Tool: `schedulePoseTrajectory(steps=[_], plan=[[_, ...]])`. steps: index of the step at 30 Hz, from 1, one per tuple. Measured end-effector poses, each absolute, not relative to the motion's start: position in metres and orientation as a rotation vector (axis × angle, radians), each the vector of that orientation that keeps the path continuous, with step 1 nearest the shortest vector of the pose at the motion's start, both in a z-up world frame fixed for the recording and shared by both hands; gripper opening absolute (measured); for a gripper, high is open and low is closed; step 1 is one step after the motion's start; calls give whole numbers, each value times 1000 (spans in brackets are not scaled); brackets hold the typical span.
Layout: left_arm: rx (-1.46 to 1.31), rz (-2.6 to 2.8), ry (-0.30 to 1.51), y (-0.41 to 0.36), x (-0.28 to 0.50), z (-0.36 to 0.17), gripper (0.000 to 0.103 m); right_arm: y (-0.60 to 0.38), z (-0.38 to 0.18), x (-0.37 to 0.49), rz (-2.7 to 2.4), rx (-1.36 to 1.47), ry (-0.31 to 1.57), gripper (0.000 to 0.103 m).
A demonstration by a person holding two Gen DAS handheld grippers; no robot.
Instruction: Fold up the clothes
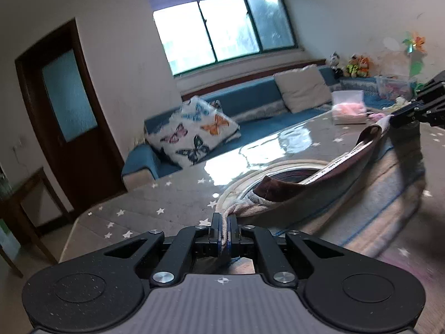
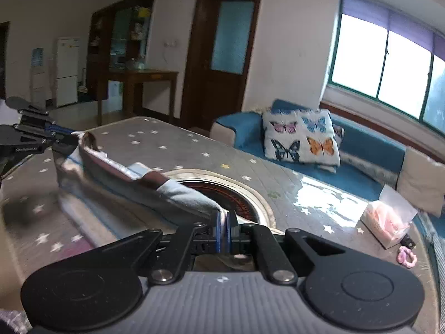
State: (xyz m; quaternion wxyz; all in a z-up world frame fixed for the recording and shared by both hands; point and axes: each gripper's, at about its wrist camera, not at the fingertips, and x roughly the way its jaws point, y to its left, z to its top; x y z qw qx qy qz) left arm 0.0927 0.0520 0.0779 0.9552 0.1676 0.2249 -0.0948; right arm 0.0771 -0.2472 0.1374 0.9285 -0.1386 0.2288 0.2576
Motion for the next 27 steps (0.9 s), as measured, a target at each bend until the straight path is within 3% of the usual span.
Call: schedulePoseTrajectory(steps=[16, 21, 27], plan=[[264, -170, 704, 57, 254, 9, 5, -240, 54, 239, 434, -149, 681, 4], [204, -109, 754, 65, 273, -11, 10, -239, 30, 255, 383, -100, 698, 6], [178, -65, 721, 75, 264, 5, 26, -247, 32, 265, 337, -63, 689, 8]])
